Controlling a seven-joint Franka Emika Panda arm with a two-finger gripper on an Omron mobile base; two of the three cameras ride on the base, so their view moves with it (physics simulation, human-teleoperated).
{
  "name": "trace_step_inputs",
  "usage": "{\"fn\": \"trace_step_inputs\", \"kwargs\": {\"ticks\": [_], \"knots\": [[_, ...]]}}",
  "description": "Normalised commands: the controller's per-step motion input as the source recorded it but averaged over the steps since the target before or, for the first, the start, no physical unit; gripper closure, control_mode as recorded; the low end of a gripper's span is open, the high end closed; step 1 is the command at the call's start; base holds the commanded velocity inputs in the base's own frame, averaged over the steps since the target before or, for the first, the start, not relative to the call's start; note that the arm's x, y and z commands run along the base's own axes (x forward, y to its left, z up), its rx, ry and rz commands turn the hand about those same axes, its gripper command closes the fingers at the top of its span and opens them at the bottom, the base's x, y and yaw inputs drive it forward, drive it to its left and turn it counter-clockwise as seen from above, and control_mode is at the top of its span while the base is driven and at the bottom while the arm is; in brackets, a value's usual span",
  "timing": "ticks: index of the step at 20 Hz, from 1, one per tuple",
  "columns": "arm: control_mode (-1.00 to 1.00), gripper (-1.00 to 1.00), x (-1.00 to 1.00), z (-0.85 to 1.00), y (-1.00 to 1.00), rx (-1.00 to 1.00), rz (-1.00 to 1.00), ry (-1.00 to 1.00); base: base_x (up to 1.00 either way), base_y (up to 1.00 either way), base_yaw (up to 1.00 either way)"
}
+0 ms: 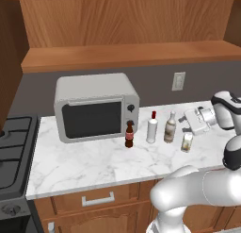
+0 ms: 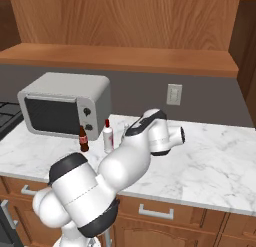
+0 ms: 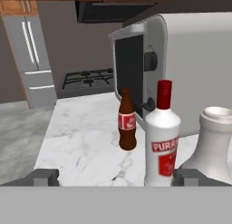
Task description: Sort all alcoholic drinks to one cabinet, and non-alcoholic drinks to the other.
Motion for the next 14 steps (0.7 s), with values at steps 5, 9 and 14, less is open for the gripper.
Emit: {"fn": "trace_step_inputs", "kwargs": {"ticks": [5,9,14], "knots": [[-1.00,-1.00,0.03,-0.05,0.02,0.00,0.00,0.00,0.00,0.00,0.00],[-1.00,-1.00,0.26,-0.04,0.00,0.00,0.00,0.00,0.00,0.00,0.00],[-1.00,-1.00,0.26,-0.01,0.00,0.00,-0.01,0.01,0.00,0.00,0.00]]}}
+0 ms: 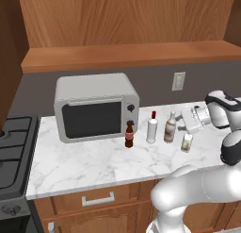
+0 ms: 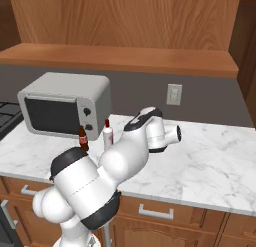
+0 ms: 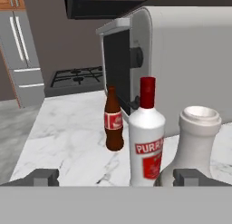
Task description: Sort all alcoholic drinks to one cabinet, and non-alcoholic drinks to the other.
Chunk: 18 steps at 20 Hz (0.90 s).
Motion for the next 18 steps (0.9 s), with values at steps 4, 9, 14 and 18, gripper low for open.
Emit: {"fn": "trace_step_inputs", "kwargs": {"ticks": [4,9,14,18], "knots": [[-1.00,-1.00,0.12,-0.04,0.00,0.00,-0.01,0.02,0.00,0.00,0.00],[-1.00,-1.00,0.05,-0.08,0.00,0.00,-0.01,0.01,0.00,0.00,0.00],[-1.00,-1.00,0.02,-0.02,0.00,0.00,-0.08,0.01,0.00,0.00,0.00],[-1.00,-1.00,0.23,-0.09,0.00,0.00,-0.11,0.05,0.00,0.00,0.00]]}}
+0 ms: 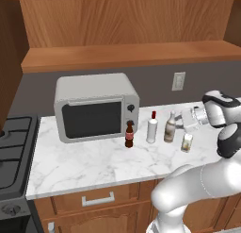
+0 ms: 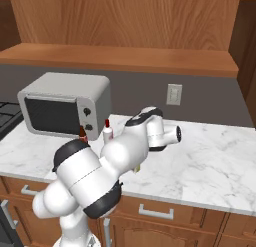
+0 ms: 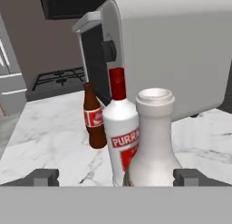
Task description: Sort all alcoholic drinks to one cabinet, and non-alcoholic drinks to the other.
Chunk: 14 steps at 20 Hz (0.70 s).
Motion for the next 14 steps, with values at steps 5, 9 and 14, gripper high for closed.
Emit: {"fn": "trace_step_inputs", "kwargs": {"ticks": [5,9,14], "knots": [[-1.00,-1.00,0.28,-0.12,0.01,0.00,-0.11,0.06,0.00,0.00,0.00],[-1.00,-1.00,0.16,-0.14,0.01,0.00,-0.09,0.04,0.00,0.00,0.00],[-1.00,-1.00,0.13,-0.20,0.00,0.00,-0.06,0.04,0.00,0.00,0.00]]}}
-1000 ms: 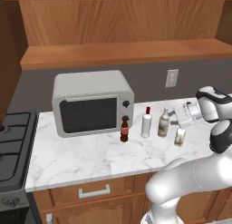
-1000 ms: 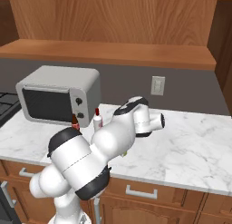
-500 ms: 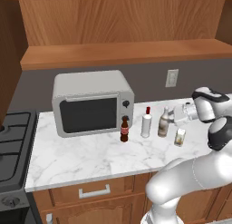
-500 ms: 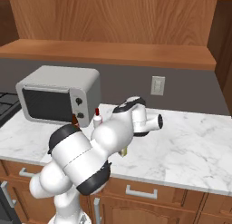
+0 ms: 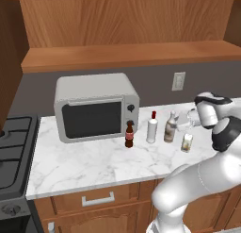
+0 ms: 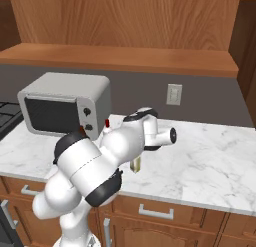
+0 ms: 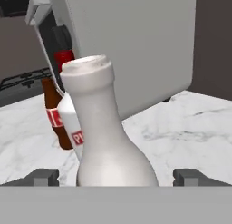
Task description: Sort all alcoholic drinks to one cabinet, and non-alcoholic drinks to the other.
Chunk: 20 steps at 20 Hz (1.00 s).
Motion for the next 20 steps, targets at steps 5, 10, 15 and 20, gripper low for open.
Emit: {"fn": "trace_step_inputs", "kwargs": {"ticks": [5,10,15,20], "knots": [[-1.00,1.00,0.09,-0.18,0.01,0.00,-0.02,0.04,0.00,0.00,0.00],[-1.00,1.00,0.00,0.00,0.00,0.00,-0.01,0.02,0.00,0.00,0.00],[-1.00,1.00,-0.10,0.66,0.00,0.00,-0.05,0.00,0.00,0.00,0.00],[-1.00,1.00,-0.26,1.00,0.03,-0.03,-0.14,0.00,0.00,0.00,0.00]]}}
